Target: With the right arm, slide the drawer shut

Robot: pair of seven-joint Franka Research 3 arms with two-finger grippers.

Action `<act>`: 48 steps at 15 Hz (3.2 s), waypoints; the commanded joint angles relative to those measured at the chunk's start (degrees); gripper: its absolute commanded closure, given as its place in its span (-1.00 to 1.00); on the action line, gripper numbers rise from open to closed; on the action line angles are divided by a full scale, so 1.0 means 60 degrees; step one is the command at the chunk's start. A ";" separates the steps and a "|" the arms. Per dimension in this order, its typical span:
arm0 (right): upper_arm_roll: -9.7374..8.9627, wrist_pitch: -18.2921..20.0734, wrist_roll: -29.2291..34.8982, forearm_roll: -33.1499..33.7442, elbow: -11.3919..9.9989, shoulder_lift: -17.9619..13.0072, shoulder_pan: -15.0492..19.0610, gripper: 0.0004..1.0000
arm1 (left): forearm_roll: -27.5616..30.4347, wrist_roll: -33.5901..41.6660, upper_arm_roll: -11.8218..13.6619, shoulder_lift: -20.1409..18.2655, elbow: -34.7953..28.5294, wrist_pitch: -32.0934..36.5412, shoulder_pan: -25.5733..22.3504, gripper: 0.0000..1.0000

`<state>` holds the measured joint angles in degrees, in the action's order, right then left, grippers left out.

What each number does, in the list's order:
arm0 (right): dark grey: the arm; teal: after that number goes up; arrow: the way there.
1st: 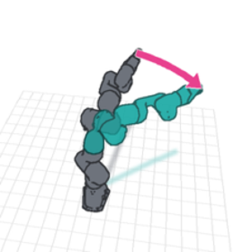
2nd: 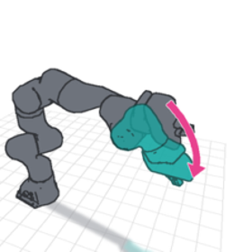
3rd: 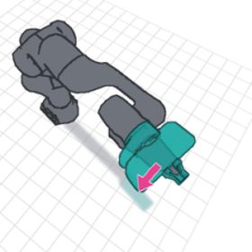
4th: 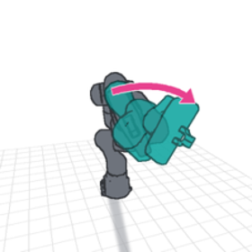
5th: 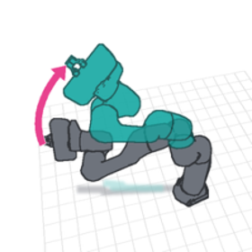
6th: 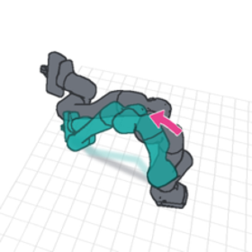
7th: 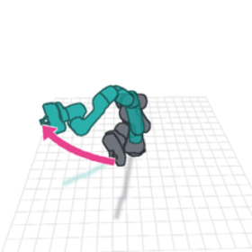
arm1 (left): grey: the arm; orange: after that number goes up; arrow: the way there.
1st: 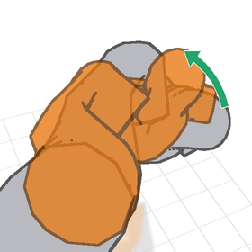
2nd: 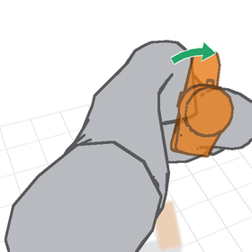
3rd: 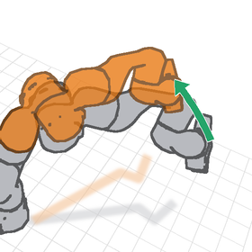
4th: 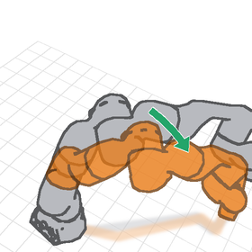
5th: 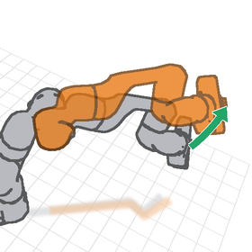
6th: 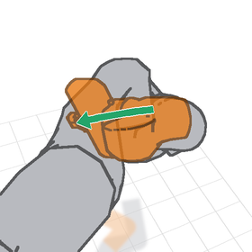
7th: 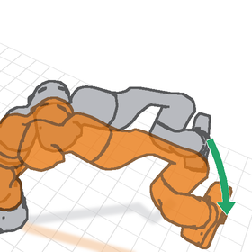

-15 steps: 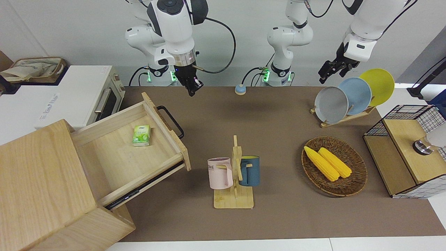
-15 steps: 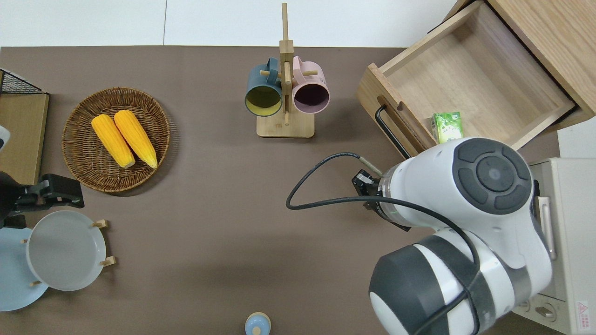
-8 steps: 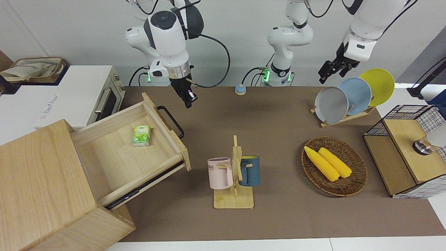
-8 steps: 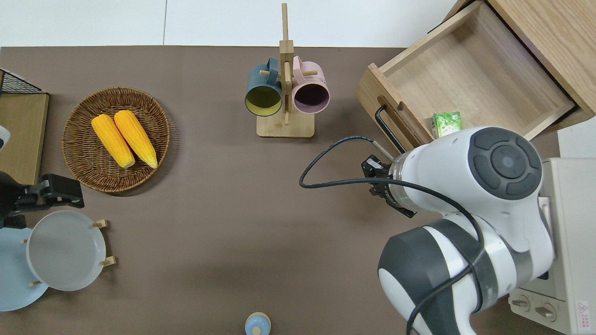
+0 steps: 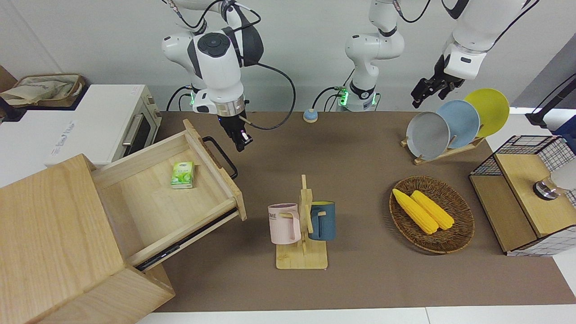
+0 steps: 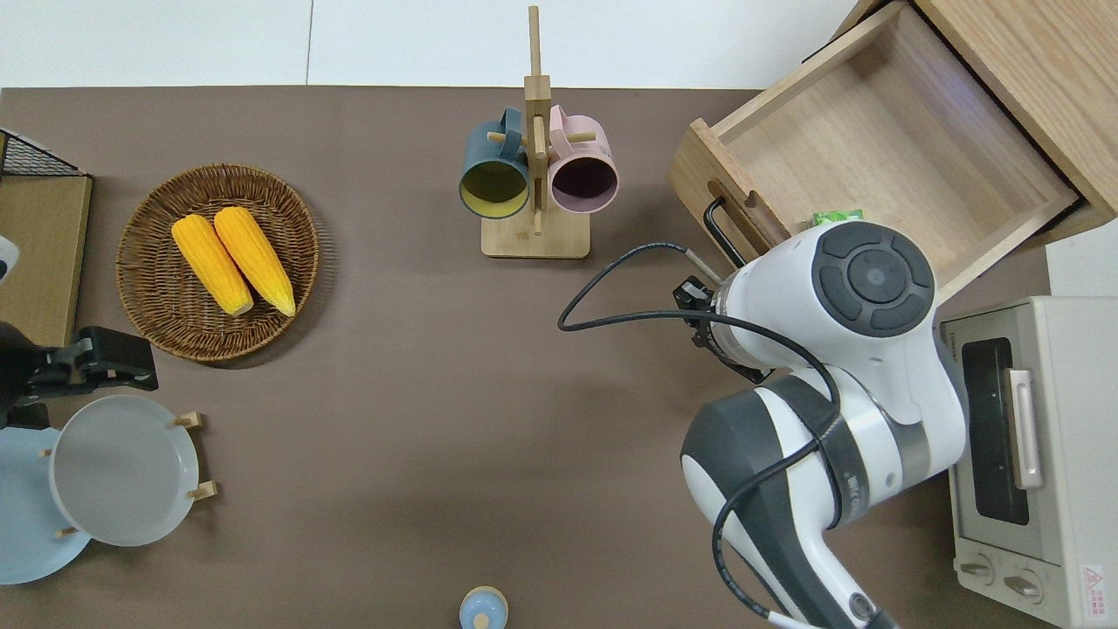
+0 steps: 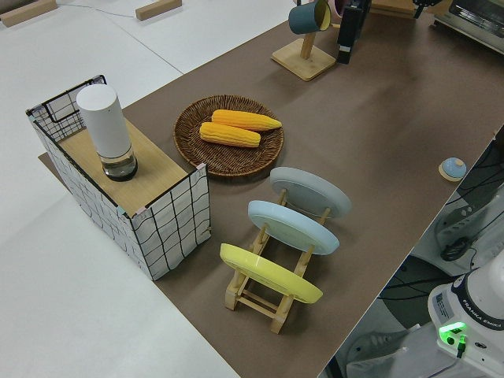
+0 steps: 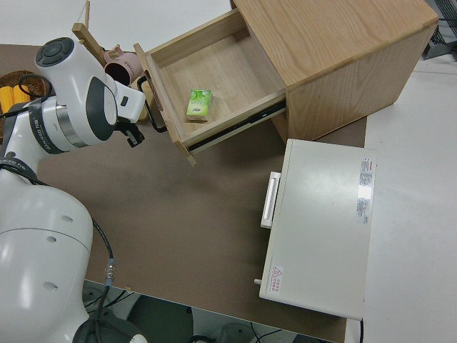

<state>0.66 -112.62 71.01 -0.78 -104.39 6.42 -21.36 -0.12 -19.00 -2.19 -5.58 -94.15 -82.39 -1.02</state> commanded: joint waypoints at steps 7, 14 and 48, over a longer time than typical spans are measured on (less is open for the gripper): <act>0.0139 -0.0404 0.0220 0.0583 0.0201 0.0351 0.0176 1.00 | 0.0049 0.0090 0.0058 -0.0081 0.0003 0.0020 0.0038 -0.99; 0.0139 -0.0375 0.0176 0.1023 0.0711 0.0643 0.0673 1.00 | 0.0049 0.0090 0.0058 -0.0081 0.0003 0.0020 0.0038 -0.99; -0.0095 -0.1460 -0.4600 0.1814 0.3102 0.2476 0.4425 1.00 | 0.0049 0.0090 0.0058 -0.0081 0.0003 0.0020 0.0038 -0.99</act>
<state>0.88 -118.45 45.86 7.11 -88.76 18.46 2.60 -0.12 -19.00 -2.19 -5.58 -94.15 -82.39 -1.02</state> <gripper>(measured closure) 0.991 0.004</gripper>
